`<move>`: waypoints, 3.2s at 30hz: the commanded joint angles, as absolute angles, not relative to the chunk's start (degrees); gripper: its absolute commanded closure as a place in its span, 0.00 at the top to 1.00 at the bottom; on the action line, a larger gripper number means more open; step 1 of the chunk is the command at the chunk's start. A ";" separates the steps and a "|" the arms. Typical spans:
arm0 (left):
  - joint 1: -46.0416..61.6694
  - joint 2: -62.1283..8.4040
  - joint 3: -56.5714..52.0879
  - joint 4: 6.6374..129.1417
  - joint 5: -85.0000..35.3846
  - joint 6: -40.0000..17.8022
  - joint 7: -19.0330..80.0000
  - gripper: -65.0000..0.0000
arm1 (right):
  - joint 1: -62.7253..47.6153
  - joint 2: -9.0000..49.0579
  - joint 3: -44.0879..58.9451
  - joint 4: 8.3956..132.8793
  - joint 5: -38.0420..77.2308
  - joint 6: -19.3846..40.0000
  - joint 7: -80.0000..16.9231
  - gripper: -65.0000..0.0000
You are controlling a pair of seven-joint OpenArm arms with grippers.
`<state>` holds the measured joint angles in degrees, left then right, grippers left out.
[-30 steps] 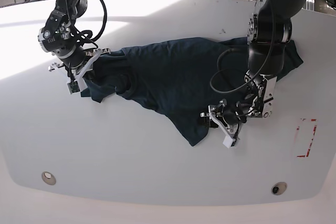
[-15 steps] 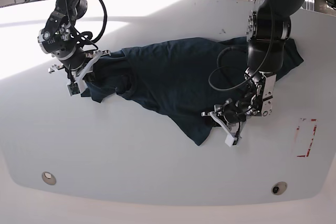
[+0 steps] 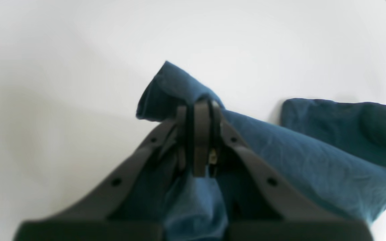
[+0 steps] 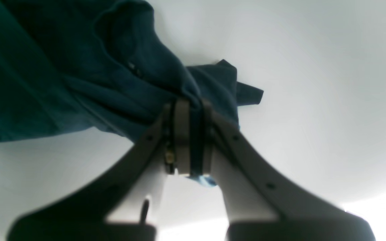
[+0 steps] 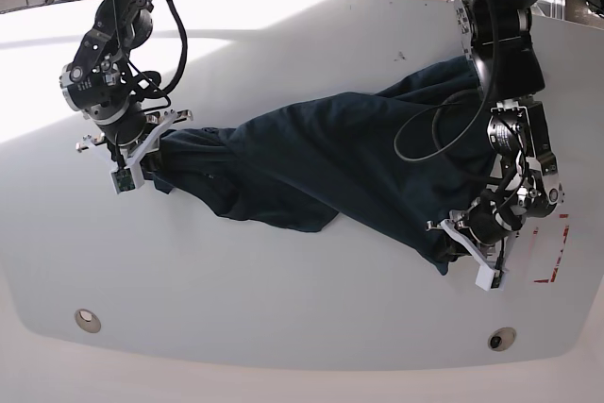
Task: Fold the T-shirt properly
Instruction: 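Lift the shirt high with both grippers and stretch it, then lower the shirt and drag it flat across the table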
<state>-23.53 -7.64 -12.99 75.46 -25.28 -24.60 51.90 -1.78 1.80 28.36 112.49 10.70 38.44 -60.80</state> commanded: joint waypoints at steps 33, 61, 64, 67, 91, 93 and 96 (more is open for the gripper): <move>-43.21 -18.33 -25.63 102.29 -32.13 -24.75 64.22 0.00 | 43.21 17.54 22.73 83.65 11.30 37.85 -59.56 0.00; -55.16 -22.55 -30.46 91.21 -32.48 -24.75 63.87 0.00 | 65.27 22.90 14.55 75.38 11.38 37.76 -59.56 0.00; -54.46 -22.46 -30.55 91.21 -32.57 -24.75 63.87 0.00 | 63.60 22.99 14.64 75.65 11.38 37.76 -59.56 0.00; -53.58 -22.46 -30.55 91.03 -32.48 -24.84 63.78 0.00 | 62.73 23.08 14.73 76.26 11.38 37.76 -59.56 0.00; -29.23 -22.29 -32.66 91.74 -38.02 -24.92 61.67 0.00 | 27.91 21.23 24.40 97.54 12.00 38.37 -67.56 0.00; -25.45 -22.37 -34.15 91.74 -39.78 -24.92 61.67 0.00 | 23.16 19.56 25.54 100.35 12.00 38.37 -67.56 0.00; -20.70 -22.37 -35.47 91.74 -41.63 -24.92 61.67 0.00 | 17.10 17.54 26.77 104.13 12.00 38.37 -67.56 0.00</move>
